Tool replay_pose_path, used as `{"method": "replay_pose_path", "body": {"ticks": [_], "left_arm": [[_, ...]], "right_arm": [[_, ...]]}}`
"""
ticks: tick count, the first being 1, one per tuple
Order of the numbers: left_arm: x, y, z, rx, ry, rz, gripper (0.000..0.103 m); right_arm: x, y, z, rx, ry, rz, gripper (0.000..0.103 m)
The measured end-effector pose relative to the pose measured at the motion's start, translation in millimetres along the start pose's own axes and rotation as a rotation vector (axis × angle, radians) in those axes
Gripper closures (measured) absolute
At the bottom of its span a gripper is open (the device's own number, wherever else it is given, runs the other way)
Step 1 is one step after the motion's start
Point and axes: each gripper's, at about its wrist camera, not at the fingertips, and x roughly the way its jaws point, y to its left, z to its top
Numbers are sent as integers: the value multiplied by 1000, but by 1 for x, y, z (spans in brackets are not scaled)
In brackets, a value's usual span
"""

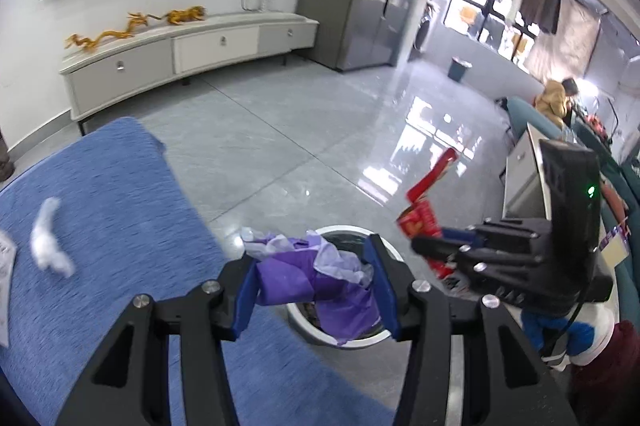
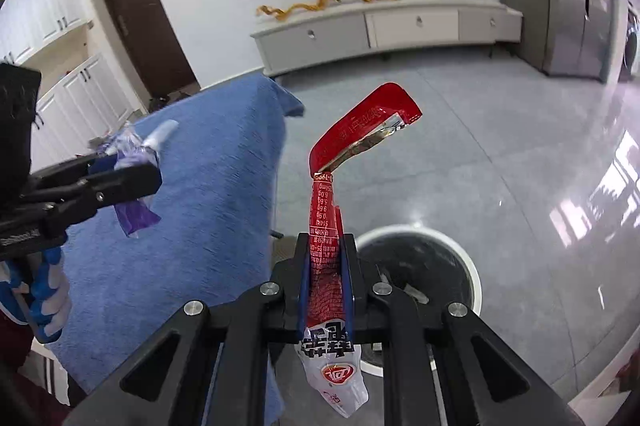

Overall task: Collect trash
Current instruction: 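Carry purple bag and red wrapper to the bin and open both tools over it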

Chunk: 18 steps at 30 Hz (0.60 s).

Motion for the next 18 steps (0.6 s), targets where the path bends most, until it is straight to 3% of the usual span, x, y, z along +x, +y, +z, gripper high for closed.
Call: {"method": "replay_pose_path", "body": {"ticks": [11, 18], "left_arm": [[109, -32, 10, 32, 184, 34, 55], [151, -37, 5, 30, 258, 61, 54]], "right_arm": [[76, -63, -31, 134, 137, 10, 87], [112, -85, -36, 181, 200, -6, 74]]}}
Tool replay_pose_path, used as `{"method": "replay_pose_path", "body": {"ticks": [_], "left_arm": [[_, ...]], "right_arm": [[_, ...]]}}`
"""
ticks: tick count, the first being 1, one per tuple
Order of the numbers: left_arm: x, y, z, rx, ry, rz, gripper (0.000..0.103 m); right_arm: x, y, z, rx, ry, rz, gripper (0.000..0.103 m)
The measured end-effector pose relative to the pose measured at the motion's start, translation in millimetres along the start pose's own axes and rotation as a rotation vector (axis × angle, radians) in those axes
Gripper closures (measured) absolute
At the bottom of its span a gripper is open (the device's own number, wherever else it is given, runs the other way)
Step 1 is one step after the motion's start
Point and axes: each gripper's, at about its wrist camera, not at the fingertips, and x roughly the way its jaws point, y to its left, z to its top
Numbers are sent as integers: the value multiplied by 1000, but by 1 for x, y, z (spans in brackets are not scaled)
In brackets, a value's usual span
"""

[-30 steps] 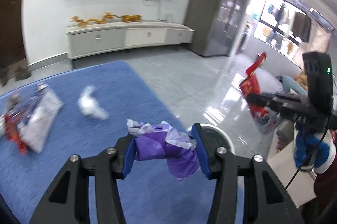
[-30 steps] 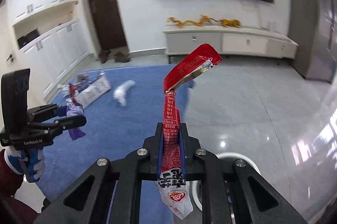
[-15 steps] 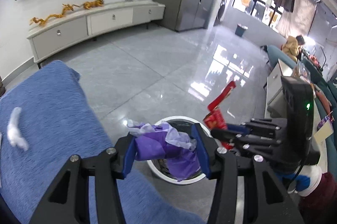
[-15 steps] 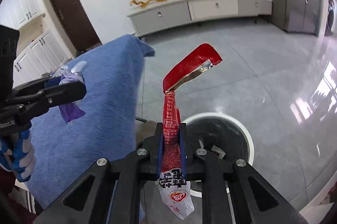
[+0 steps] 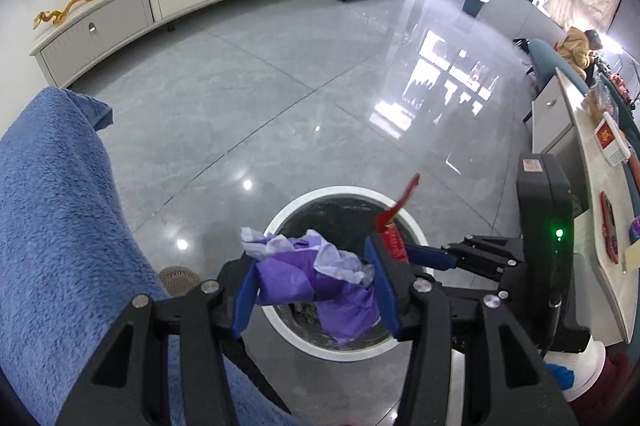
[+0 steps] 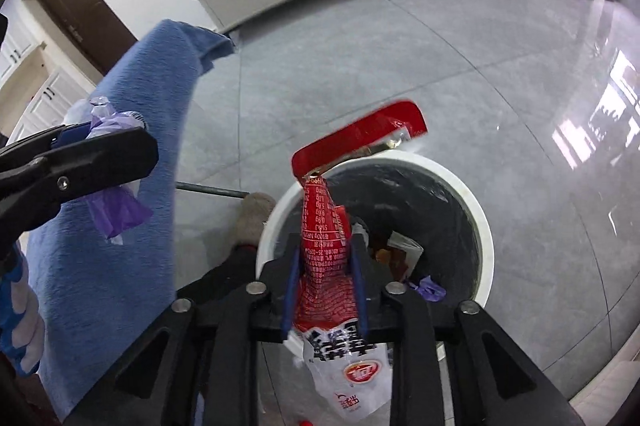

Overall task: Collect trash
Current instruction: 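Carry purple bag and red wrapper to the bin and open both tools over it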

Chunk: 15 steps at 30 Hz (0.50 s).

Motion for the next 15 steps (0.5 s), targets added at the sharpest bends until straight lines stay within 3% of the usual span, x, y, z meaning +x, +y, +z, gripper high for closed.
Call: {"method": "replay_pose_path", "body": {"ticks": [3, 15], "left_arm": [[12, 3, 1, -14, 24, -3, 51], [16, 0, 5, -36, 32, -39, 42]], "right_arm": [[10, -7, -1, 9, 22, -5, 64], [13, -24, -10, 41, 36, -17, 55]]}}
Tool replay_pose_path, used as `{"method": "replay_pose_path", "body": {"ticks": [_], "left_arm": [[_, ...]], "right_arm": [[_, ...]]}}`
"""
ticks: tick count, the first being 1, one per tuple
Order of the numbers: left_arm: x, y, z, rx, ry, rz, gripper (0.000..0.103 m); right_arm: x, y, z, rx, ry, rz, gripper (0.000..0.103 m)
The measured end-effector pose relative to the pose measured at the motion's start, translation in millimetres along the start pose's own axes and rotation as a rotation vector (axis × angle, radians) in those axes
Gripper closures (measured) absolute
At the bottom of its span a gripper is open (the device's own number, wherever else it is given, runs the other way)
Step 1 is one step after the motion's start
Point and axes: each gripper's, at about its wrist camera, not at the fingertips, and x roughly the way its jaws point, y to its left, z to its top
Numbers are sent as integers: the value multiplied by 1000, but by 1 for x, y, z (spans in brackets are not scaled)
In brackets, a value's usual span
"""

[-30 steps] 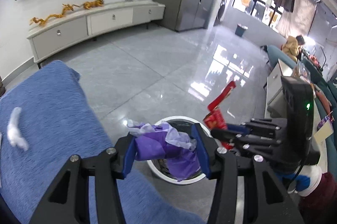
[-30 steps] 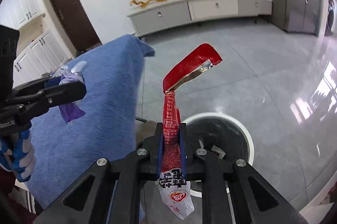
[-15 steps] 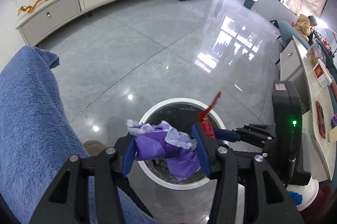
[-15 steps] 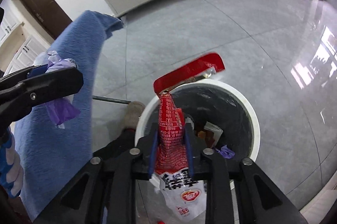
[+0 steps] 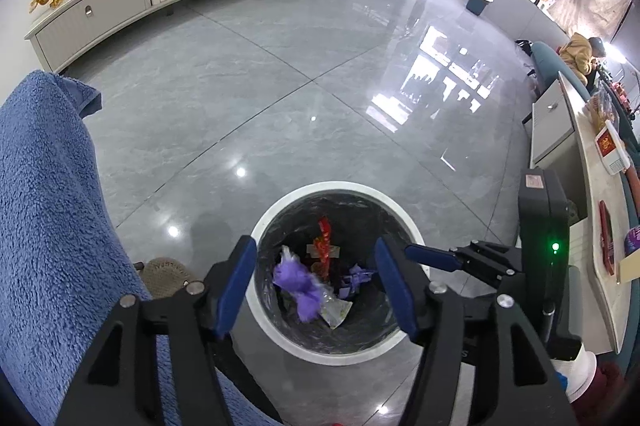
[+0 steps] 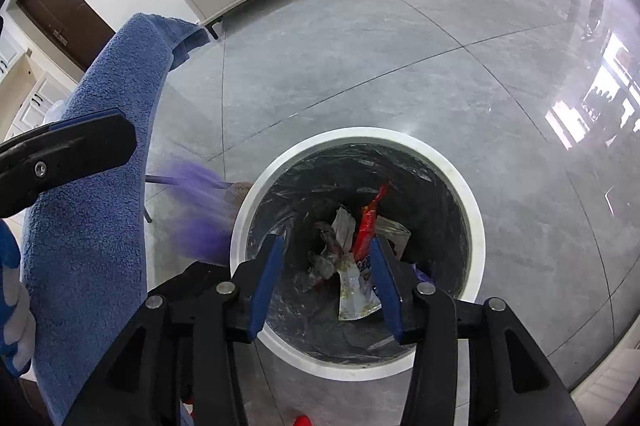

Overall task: Collect trash
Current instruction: 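Carry purple bag and red wrapper to the bin and open both tools over it, then grasp the blue-white carton with the left tool while the right tool grasps the clear plastic bag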

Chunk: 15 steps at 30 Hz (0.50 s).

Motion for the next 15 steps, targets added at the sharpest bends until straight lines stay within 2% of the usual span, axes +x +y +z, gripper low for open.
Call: {"method": "replay_pose_path", "body": {"ticks": [6, 15], "left_arm": [[-22, -4, -2, -13, -53, -39, 35], [-82, 4, -6, -36, -192, -60, 34]], "right_arm": [[-17, 7, -1, -13, -19, -11, 51], [-61, 28, -1, -37, -86, -44, 48]]}}
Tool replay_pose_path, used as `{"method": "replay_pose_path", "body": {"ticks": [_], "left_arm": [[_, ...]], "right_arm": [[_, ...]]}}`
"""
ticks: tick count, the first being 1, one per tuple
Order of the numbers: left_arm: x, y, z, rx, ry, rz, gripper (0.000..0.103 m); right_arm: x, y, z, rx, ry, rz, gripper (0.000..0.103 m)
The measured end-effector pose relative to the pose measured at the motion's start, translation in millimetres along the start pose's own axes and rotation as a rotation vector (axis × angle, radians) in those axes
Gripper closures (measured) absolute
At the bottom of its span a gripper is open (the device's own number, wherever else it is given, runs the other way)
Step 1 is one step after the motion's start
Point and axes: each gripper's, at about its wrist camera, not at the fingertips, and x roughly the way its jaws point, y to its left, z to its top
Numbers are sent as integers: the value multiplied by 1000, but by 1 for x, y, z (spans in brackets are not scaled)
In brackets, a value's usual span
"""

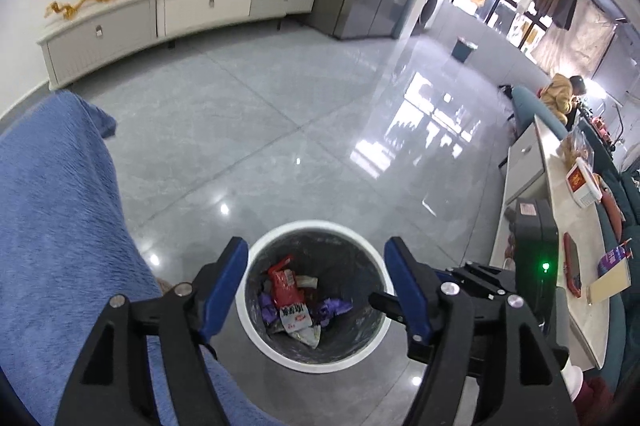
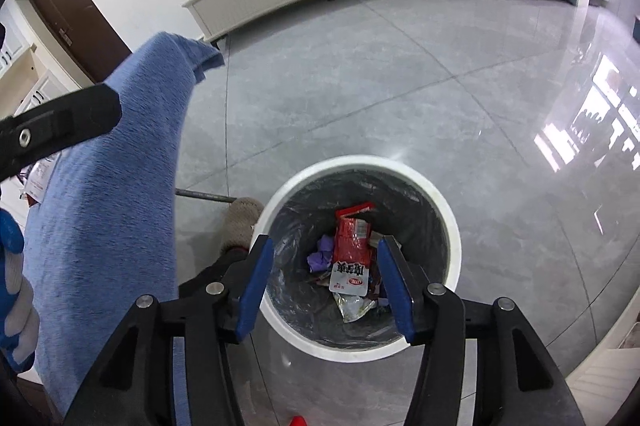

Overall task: Collect trash
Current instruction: 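Grasp the blue-white carton with the left tool while the right tool grasps the clear plastic bag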

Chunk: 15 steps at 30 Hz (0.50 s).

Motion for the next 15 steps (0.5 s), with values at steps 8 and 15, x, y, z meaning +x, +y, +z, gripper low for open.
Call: {"method": "replay_pose_path", "body": {"ticks": [8, 15], "left_arm": [[-82, 2, -13, 39, -135, 33, 34], [-167, 31, -38, 20, -235, 141, 34]], "right_arm": [[-45, 24, 5, -36, -72, -5, 47], [-94, 71, 13, -131, -153, 22, 47]]}}
